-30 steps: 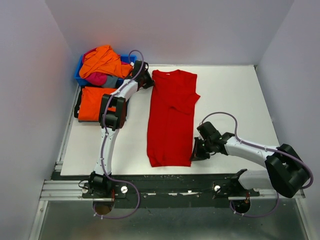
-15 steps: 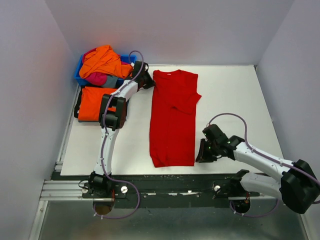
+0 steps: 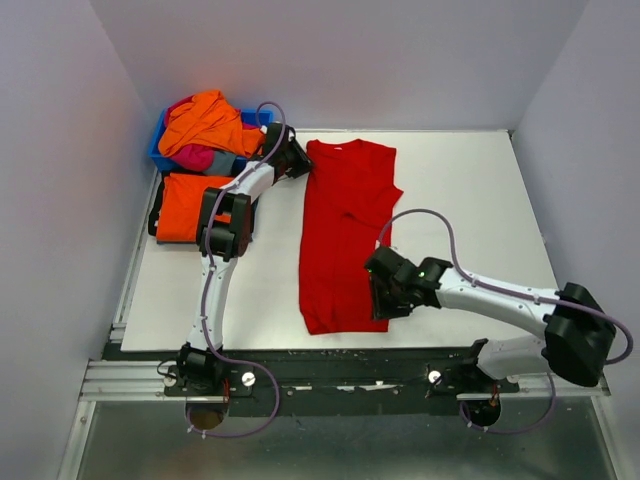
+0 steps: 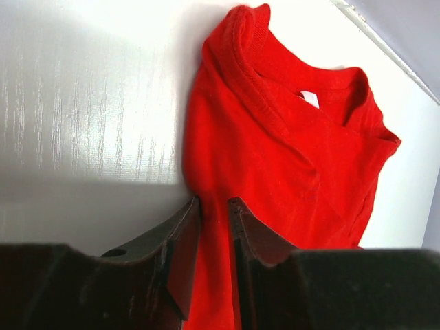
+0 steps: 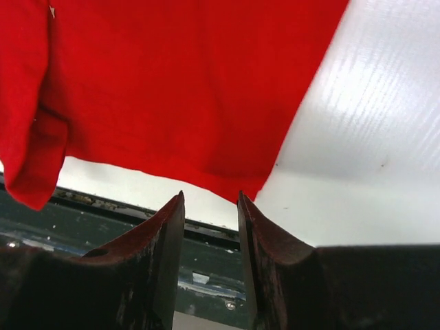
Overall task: Fold and stack the t-shirts
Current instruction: Grab the bottom of the folded rectangular tshirt with both arms
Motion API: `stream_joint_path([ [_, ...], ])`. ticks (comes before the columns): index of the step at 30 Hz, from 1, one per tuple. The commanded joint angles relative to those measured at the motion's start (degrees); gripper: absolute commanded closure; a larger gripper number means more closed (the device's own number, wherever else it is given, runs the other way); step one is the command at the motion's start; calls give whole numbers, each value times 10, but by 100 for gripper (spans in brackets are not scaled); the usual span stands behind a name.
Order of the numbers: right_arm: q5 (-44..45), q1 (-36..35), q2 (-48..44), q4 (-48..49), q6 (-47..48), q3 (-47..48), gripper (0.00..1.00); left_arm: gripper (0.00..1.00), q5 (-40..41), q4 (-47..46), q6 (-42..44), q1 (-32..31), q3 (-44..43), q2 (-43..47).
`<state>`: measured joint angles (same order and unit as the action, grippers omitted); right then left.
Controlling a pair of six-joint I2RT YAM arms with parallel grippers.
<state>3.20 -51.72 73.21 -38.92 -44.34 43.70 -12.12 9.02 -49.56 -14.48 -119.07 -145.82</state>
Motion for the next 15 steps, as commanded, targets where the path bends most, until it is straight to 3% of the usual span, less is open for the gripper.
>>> stream_joint_path([
  [1, 79, -36, 60, -41, -24, 51, 55, 62, -12, 31, 2, -1, -1, -10],
  [11, 97, -64, 152, -35, -41, 69, 56, 87, -24, 39, -5, -1, -30, -32],
  [15, 90, -67, 159, -28, -50, 60, 67, 100, -24, 39, -5, -1, -35, -35],
])
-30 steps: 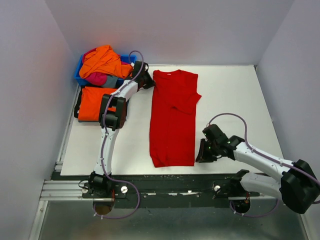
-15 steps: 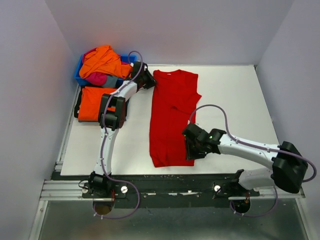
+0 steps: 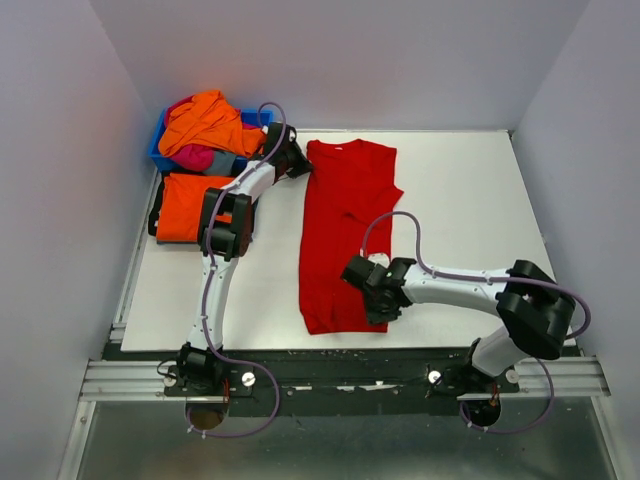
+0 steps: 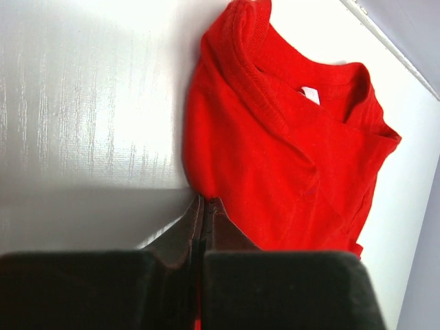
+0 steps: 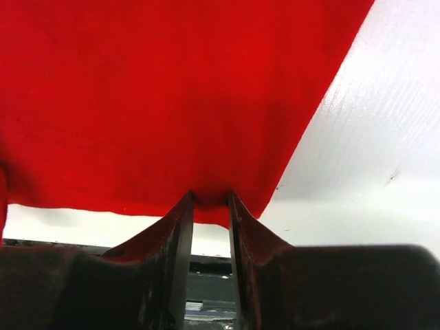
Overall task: Fold and stack the t-shirts
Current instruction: Grab the bottom of the folded rectangular tshirt with both arms
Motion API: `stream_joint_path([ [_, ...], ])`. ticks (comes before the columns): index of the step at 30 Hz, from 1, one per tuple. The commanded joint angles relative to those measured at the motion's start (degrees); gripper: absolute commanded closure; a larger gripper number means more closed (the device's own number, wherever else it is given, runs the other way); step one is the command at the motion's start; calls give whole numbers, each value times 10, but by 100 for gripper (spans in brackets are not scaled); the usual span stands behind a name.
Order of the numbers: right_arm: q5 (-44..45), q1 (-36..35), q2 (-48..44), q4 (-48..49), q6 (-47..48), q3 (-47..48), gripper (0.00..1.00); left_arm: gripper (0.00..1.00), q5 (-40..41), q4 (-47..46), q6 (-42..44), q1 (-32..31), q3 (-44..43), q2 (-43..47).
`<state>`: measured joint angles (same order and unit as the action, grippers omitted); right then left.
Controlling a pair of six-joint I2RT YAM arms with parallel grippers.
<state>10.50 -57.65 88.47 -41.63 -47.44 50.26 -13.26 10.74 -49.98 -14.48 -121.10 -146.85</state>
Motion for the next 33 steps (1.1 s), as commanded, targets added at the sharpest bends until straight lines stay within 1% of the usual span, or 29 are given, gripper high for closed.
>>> stream_joint_path([
  [1, 18, -9, -1, -2, -21, -8, 73, 100, -12, 22, 0, -1, -14, -25],
  [3, 19, -11, -21, -8, -27, -13, 81, 100, -10, 23, 0, -1, -14, -26],
  [4, 20, -10, -32, -13, -27, -16, 87, 100, -9, 23, 1, -1, -16, -26],
  [7, 16, -11, -60, -23, -32, -21, 98, 100, -9, 23, 0, -1, -18, -28],
  [8, 13, -10, -68, -24, -32, -24, 99, 100, -9, 23, -2, -1, -19, -28],
  [14, 9, -10, -116, -33, -42, -51, 99, 100, -7, 24, 1, -1, -20, -30],
  [15, 7, -11, -122, -26, -42, -58, 93, 100, -6, 24, 0, -1, -20, -32],
  [16, 1, -11, -123, -16, -41, -62, 83, 100, -7, 25, 1, -1, -21, -32],
  [17, -4, -10, -117, -7, -35, -65, 76, 100, -7, 24, 0, -1, -21, -33],
  [18, -10, -11, -106, 0, -30, -62, 73, 100, -7, 24, -1, -1, -21, -32],
  [22, -25, -14, -65, 23, -24, -44, 66, 100, -7, 29, 2, -1, -21, -31],
  [25, -23, -15, -59, 29, -21, -36, 64, 100, -5, 31, 6, 0, -23, -30],
  [28, -6, -17, -58, 11, -22, -22, 64, 100, -5, 31, 6, 0, -25, -32],
  [33, 28, -29, -52, -29, -22, 3, 56, 100, -7, 32, 7, 0, -28, -34],
])
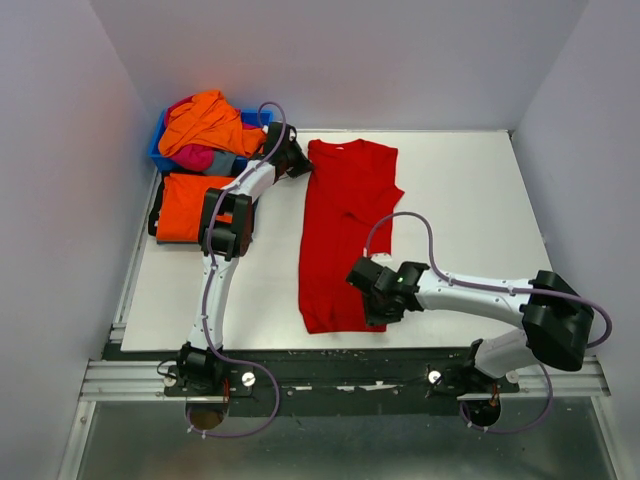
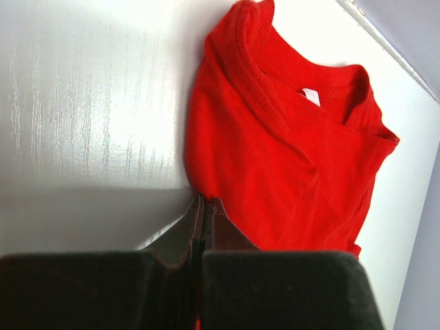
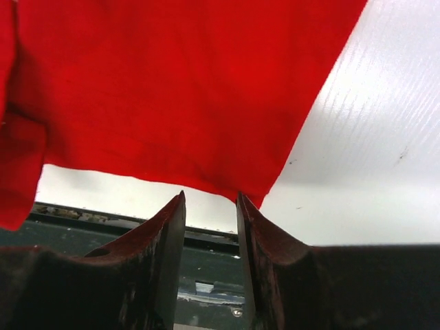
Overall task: Fold and stack the t-shirts
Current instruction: Grab the bottom of the folded rectangular tshirt with both arms
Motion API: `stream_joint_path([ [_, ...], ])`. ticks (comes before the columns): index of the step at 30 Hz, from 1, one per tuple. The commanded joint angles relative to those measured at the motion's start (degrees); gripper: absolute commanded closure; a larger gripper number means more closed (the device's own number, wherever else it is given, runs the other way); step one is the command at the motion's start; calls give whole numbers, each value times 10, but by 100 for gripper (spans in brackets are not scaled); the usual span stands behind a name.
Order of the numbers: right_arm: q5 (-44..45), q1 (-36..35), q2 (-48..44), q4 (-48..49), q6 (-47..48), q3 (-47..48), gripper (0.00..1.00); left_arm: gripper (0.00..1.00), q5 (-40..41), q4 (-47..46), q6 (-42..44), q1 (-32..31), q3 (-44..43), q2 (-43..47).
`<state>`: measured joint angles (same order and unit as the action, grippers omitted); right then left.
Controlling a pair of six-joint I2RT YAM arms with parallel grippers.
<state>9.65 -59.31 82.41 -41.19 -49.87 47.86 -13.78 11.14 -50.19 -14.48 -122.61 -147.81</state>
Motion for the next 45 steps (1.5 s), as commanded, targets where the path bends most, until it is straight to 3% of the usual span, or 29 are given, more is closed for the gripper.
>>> stream_joint_path([
  [1, 44, -15, 9, -40, 3, 31, 55, 100, -2, 29, 8, 0, -13, -23],
  [6, 67, -19, 34, -47, 14, 49, 48, 100, -4, 27, 4, 0, -14, -24],
  [17, 60, -31, 100, -22, 18, 46, 53, 100, -2, 31, 7, 1, -18, -27],
  [20, 66, -35, 105, -30, 8, 45, 67, 100, -3, 33, 7, 1, -20, -29],
  [23, 70, -36, 96, -42, 4, 46, 91, 100, -2, 34, 6, 1, -23, -31],
  [24, 70, -35, 91, -45, 3, 45, 94, 100, -2, 34, 5, 1, -24, -33],
  [27, 68, -35, 77, -53, 1, 44, 92, 100, -2, 35, 5, 1, -26, -35],
  [32, 63, -36, 53, -60, 1, 42, 77, 100, -2, 35, 4, 1, -28, -36],
  [36, 67, -37, 44, -69, 3, 50, 77, 100, -2, 35, 4, 0, -28, -35],
  [40, 64, -36, 47, -68, 5, 51, 91, 99, -12, 45, 9, 1, -28, -29],
  [43, 63, -37, 49, -59, 5, 47, 90, 73, -5, 59, 26, 1, -13, -8],
  [45, 56, -36, 47, -50, 8, 43, 90, 61, 3, 64, 37, 2, 8, 16],
])
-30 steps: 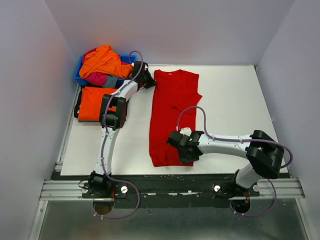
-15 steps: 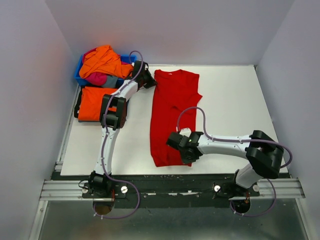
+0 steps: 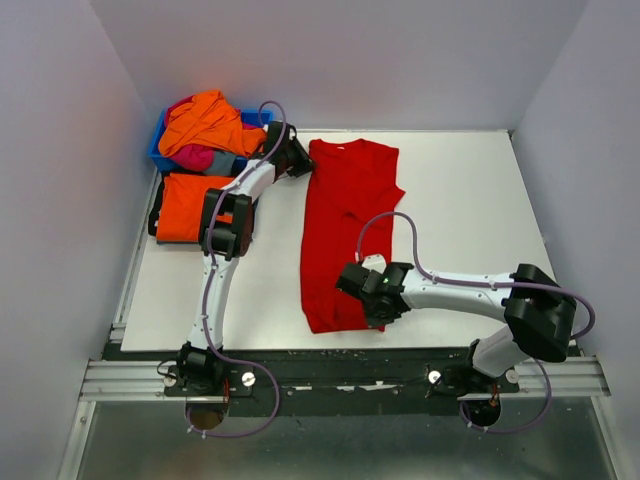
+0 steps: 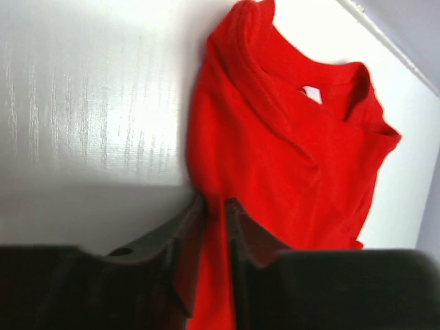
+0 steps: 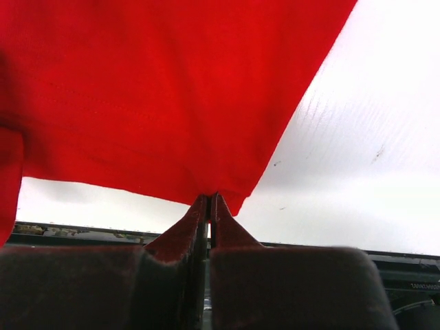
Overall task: Fold and stack the t-shirts
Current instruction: Grab the bottom of the folded rectangular tshirt with both arms
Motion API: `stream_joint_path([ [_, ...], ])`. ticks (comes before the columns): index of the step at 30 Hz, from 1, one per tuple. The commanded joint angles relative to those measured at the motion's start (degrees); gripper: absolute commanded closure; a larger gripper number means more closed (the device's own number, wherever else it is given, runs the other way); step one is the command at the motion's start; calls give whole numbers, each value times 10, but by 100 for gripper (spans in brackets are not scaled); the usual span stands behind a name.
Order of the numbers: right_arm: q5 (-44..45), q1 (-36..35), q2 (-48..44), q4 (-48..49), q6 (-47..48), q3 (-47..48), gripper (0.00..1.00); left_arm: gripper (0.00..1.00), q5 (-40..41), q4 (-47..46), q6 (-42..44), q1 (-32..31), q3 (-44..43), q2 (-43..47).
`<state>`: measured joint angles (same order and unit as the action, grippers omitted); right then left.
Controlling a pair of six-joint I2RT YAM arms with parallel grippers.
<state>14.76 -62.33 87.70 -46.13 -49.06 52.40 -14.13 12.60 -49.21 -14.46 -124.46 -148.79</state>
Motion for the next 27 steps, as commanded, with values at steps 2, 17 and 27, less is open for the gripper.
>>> stream_joint_path([
  [2, 0, -7, -7, 9, 2, -6, 86, 54, 6, 65, 42, 2, 40, 46],
  [17, 3, -7, -41, 44, 12, -21, 66, 38, 17, 37, 105, 0, 461, 393],
  [27, -34, -24, -95, 42, 25, 18, 48, 41, 17, -45, 76, -29, 660, 556],
])
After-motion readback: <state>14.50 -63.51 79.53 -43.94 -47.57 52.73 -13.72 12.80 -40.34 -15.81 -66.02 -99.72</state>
